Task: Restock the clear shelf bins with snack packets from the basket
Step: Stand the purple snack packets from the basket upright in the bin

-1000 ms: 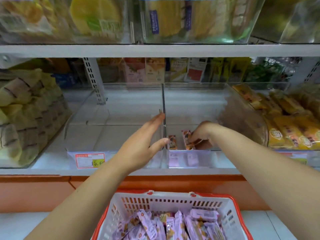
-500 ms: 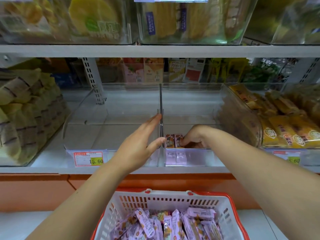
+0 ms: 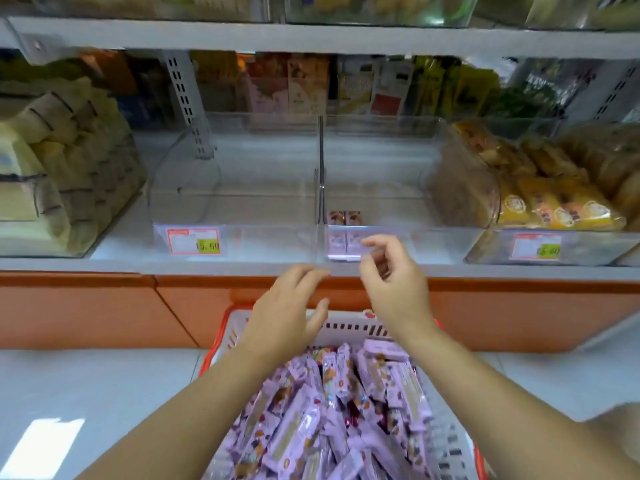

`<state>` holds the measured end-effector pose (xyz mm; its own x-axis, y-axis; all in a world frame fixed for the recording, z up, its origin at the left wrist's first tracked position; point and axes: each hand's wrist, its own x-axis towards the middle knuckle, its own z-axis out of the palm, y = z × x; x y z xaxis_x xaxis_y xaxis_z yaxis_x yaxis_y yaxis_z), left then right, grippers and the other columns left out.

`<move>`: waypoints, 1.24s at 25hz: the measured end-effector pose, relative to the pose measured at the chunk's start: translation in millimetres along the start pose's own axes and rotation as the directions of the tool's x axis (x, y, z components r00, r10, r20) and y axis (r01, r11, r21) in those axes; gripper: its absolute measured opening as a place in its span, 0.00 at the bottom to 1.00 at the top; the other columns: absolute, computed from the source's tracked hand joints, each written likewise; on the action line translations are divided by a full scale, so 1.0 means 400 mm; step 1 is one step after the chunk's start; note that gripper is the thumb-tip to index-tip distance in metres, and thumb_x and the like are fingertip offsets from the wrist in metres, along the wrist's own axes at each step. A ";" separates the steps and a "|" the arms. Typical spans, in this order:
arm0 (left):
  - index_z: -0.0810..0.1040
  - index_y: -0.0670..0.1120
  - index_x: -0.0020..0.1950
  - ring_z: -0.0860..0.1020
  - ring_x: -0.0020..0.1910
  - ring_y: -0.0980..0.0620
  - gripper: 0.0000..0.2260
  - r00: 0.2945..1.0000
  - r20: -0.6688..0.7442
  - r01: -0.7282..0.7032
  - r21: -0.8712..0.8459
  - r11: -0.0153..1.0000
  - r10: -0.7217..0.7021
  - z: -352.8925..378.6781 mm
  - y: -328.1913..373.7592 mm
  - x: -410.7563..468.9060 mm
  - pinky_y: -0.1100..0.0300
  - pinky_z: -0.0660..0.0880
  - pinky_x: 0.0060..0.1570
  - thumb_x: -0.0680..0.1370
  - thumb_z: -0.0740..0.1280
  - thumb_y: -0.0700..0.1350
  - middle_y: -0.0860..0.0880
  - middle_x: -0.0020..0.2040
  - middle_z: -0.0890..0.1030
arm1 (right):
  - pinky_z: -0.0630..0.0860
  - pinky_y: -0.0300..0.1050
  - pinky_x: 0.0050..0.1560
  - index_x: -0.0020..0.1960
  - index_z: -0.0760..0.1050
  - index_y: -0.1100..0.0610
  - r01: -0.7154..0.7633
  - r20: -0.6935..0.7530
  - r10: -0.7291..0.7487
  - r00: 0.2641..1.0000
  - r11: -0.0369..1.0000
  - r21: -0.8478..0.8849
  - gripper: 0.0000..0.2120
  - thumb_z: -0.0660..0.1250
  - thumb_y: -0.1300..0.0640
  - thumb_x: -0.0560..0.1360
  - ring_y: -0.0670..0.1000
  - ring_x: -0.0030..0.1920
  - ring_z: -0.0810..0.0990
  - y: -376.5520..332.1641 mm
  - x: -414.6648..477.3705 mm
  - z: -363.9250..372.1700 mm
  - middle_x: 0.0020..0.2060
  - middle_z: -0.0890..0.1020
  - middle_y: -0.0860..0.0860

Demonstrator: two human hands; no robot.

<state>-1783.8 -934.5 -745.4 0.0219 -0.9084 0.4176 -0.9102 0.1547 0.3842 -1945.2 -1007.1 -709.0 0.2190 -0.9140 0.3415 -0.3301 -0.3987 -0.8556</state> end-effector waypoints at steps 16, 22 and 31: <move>0.66 0.51 0.73 0.70 0.64 0.50 0.23 0.731 0.526 0.490 0.036 0.871 -0.434 0.216 -0.055 -0.321 0.58 0.70 0.59 0.79 0.62 0.55 0.50 0.70 0.63 | 0.45 0.58 0.75 0.74 0.62 0.48 0.317 0.605 0.441 0.662 0.567 -0.761 0.21 0.56 0.50 0.81 0.62 0.75 0.53 0.381 -0.314 0.156 0.73 0.63 0.59; 0.72 0.49 0.68 0.75 0.43 0.53 0.16 0.706 0.475 0.655 -0.153 0.740 -0.526 0.219 -0.025 -0.270 0.61 0.71 0.43 0.82 0.60 0.49 0.46 0.55 0.77 | 0.69 0.45 0.37 0.58 0.75 0.52 -0.313 0.343 0.481 0.807 0.841 -0.441 0.11 0.61 0.57 0.78 0.52 0.37 0.76 0.319 -0.294 0.109 0.45 0.82 0.53; 0.74 0.39 0.61 0.81 0.51 0.46 0.19 0.387 0.763 0.807 -0.552 -0.210 -0.518 0.197 0.045 -0.163 0.47 0.80 0.52 0.76 0.70 0.50 0.38 0.56 0.80 | 0.63 0.24 0.57 0.46 0.79 0.47 -0.148 0.480 0.217 0.850 0.973 -0.177 0.12 0.67 0.64 0.73 0.28 0.58 0.69 0.195 -0.340 0.014 0.62 0.69 0.31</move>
<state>-1834.2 -903.1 -830.6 0.1647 -0.7277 -0.6658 0.4375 -0.5511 0.7106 -1995.4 -913.4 -824.4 0.5553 -0.8276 -0.0819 -0.5163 -0.2659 -0.8141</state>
